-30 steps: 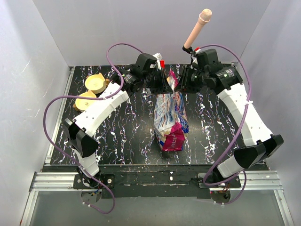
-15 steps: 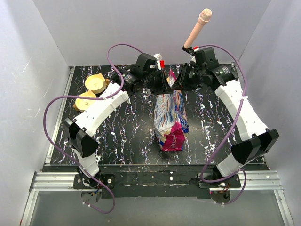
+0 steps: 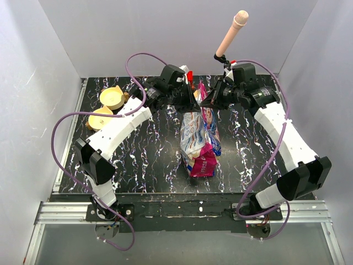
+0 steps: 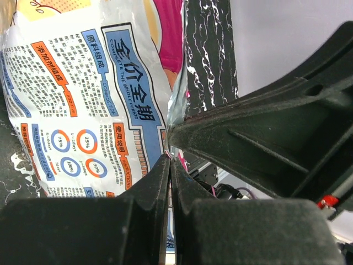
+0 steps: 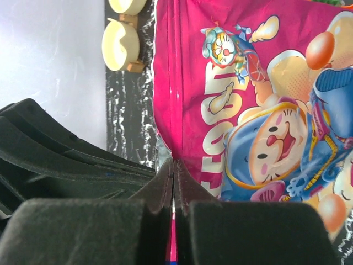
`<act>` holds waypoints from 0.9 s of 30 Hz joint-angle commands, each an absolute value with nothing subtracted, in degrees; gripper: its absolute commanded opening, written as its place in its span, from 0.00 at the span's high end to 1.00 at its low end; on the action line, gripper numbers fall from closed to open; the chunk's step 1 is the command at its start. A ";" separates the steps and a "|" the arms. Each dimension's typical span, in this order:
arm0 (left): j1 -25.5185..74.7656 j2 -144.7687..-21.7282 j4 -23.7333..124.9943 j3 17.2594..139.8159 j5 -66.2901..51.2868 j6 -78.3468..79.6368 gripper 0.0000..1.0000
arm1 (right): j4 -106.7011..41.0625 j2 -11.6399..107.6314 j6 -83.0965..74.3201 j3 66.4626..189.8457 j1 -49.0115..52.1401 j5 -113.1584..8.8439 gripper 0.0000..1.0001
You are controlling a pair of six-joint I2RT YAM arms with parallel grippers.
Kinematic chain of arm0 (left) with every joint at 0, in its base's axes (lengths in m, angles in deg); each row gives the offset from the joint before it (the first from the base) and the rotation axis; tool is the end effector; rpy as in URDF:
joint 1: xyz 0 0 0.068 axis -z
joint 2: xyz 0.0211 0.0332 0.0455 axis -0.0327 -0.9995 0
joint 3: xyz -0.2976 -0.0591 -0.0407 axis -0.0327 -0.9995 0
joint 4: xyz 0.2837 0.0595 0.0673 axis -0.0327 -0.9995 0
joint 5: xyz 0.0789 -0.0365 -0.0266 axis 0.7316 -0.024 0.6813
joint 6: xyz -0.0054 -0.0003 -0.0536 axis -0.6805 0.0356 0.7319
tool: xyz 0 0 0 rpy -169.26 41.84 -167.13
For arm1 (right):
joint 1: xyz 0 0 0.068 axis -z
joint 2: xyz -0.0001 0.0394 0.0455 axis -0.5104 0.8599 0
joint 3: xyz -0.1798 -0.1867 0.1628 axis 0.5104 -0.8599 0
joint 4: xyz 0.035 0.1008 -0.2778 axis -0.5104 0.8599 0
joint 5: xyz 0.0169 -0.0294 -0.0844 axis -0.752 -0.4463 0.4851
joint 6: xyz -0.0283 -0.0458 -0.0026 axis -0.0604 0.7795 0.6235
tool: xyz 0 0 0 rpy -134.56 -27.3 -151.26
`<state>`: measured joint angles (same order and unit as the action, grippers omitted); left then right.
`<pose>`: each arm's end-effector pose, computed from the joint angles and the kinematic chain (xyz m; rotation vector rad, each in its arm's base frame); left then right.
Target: Serve the pet food
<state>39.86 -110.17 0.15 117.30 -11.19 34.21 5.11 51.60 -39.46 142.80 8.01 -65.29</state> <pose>0.3222 -0.2974 0.4371 0.0477 2.4651 -0.9810 0.3259 0.1500 0.4395 0.1564 2.2854 1.0153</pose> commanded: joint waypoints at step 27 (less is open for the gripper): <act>40.13 -106.63 11.61 115.09 -15.50 40.39 1.00 | 9.93 42.24 -33.26 140.77 13.46 -83.62 0.67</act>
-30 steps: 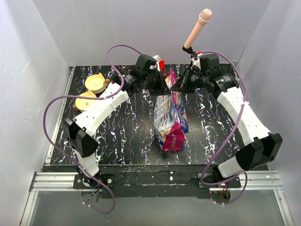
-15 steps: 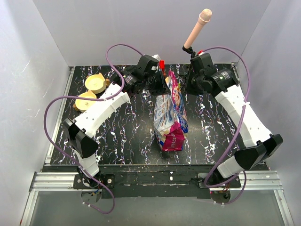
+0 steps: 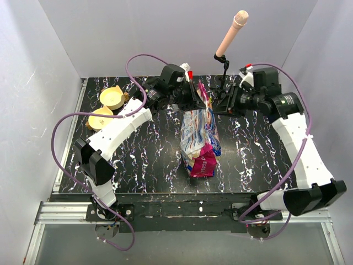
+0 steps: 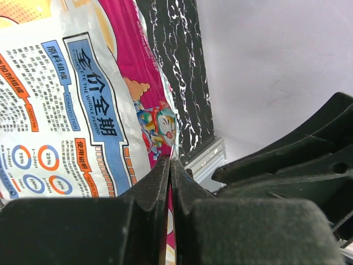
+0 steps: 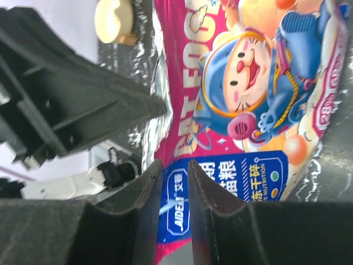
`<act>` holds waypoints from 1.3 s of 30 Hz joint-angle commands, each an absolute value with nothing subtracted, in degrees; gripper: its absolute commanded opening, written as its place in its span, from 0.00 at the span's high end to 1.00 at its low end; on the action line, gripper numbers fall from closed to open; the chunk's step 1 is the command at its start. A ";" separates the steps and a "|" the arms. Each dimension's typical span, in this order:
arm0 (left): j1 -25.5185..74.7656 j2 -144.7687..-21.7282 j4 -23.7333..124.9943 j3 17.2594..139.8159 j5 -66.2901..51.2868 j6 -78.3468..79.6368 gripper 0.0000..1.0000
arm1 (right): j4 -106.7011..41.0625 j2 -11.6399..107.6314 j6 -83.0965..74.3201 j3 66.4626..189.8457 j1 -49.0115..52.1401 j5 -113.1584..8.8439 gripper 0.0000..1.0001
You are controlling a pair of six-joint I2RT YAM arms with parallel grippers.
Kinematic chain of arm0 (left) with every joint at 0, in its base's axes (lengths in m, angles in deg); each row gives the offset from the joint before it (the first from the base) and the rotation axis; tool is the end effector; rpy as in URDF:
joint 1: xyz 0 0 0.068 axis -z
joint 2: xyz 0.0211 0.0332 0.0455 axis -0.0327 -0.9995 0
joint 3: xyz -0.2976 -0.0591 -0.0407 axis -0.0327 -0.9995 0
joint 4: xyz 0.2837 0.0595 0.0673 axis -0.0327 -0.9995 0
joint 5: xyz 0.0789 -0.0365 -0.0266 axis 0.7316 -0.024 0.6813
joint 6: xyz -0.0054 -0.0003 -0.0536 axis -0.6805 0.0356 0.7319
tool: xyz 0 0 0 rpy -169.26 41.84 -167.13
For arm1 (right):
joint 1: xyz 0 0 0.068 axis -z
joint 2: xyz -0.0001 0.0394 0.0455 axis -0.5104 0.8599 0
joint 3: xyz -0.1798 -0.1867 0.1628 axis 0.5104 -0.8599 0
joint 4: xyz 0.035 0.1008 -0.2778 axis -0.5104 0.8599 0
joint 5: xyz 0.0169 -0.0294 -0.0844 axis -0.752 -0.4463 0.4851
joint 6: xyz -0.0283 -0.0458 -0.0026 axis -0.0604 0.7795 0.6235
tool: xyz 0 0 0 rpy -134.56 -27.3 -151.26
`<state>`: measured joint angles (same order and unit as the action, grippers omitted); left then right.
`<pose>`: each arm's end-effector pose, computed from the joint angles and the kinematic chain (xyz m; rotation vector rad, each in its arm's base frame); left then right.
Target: Serve the pet food
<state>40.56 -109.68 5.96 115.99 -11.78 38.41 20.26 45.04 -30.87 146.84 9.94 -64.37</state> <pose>0.3217 -0.3047 0.4413 -0.0068 2.4008 -1.0835 0.2755 0.1174 0.4766 0.0546 2.3321 0.8833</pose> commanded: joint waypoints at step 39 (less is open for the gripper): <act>40.22 -108.65 -3.06 119.31 -13.57 37.05 0.72 | 13.69 43.99 -34.31 142.34 5.99 -67.28 0.99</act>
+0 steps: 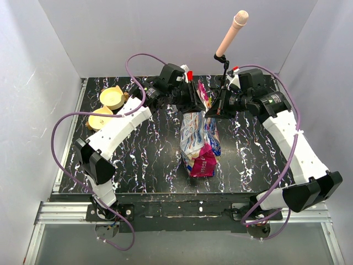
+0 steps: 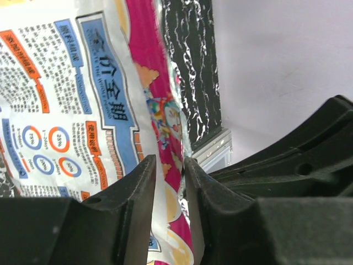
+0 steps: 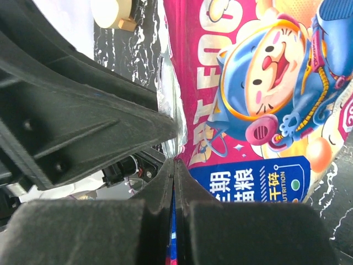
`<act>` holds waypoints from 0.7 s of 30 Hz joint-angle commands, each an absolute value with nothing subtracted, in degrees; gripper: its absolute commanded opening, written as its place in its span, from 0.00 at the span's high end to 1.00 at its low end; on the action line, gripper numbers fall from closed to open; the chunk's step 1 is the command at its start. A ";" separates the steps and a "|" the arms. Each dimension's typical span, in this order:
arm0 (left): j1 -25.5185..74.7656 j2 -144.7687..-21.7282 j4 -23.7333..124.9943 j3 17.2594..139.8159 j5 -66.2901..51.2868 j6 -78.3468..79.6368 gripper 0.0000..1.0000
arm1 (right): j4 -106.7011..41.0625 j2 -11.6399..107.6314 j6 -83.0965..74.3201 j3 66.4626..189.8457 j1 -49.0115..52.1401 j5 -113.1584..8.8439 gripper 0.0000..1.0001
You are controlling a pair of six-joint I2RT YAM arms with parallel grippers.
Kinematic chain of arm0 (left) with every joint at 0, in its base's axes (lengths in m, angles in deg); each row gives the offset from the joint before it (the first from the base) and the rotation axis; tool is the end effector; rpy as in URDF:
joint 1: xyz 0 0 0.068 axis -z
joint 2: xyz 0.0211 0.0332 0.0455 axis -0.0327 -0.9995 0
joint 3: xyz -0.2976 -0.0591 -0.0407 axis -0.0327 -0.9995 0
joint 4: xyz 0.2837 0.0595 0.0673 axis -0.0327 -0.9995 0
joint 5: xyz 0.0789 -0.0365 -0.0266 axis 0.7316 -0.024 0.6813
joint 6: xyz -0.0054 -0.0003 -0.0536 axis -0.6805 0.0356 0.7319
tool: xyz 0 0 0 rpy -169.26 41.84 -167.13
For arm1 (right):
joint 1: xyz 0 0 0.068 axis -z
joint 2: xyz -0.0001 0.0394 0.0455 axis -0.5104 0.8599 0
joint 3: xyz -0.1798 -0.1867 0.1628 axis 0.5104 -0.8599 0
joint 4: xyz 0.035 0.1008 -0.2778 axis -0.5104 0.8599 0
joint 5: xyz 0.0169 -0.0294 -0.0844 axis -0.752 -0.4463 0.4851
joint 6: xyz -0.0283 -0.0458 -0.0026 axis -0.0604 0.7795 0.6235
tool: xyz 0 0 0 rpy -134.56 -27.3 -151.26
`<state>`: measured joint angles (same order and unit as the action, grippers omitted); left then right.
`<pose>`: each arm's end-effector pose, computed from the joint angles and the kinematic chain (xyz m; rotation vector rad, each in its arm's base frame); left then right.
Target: Serve the pet food
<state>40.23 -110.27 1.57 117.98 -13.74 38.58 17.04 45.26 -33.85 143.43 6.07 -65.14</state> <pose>0.3204 -0.3017 0.4429 -0.0057 2.4643 -1.0827 0.2746 0.1398 0.4599 0.0309 2.3658 0.9536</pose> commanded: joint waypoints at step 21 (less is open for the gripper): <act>40.22 -107.95 1.68 116.58 -16.73 37.49 1.00 | 20.55 47.33 -31.68 149.90 5.47 -59.90 0.81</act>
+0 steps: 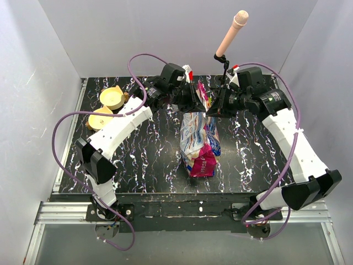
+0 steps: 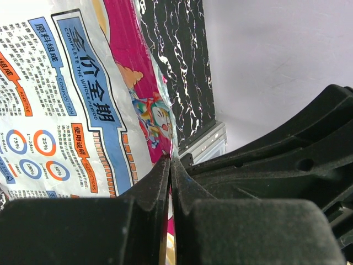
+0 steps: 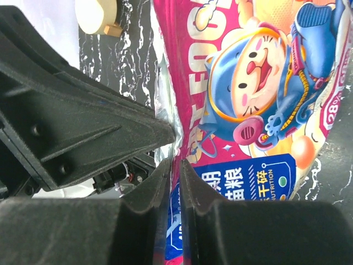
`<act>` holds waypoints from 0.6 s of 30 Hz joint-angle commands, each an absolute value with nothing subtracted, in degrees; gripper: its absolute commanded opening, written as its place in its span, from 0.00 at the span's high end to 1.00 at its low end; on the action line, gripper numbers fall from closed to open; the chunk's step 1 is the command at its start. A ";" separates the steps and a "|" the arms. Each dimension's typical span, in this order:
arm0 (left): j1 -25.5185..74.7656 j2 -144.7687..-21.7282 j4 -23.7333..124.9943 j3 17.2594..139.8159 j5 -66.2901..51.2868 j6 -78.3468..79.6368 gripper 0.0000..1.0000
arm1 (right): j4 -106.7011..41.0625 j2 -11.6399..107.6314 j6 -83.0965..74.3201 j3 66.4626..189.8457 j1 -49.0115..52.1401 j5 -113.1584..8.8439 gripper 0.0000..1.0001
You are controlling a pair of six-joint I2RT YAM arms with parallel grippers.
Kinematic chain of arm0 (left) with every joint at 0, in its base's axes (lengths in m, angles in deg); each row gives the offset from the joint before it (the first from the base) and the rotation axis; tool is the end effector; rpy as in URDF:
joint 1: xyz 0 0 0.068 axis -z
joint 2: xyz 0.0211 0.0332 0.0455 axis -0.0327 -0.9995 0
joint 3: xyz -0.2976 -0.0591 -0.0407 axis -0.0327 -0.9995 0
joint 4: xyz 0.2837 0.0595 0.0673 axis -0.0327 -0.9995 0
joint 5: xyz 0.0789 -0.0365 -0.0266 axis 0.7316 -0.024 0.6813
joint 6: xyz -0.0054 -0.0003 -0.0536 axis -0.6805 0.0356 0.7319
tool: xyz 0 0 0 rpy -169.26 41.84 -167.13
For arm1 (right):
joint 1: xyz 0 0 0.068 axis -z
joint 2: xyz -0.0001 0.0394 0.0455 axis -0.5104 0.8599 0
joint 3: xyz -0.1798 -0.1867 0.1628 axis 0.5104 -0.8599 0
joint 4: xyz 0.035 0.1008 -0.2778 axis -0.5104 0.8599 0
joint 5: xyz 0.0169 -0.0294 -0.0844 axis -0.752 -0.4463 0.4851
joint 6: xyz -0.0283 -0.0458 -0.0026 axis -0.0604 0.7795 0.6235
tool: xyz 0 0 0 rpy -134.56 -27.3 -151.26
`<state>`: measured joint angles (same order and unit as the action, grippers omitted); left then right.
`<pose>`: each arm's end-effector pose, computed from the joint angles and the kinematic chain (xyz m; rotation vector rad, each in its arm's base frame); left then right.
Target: Serve the pet food
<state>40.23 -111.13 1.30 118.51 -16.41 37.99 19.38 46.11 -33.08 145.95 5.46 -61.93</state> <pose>0.3222 -0.3055 0.4397 0.0335 2.4869 -1.1186 0.2744 0.1412 0.4670 0.0381 2.3686 0.8875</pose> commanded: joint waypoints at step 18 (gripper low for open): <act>40.22 -107.69 0.28 118.25 -13.40 37.85 1.00 | 27.93 51.91 -29.66 152.80 -1.82 -47.08 0.93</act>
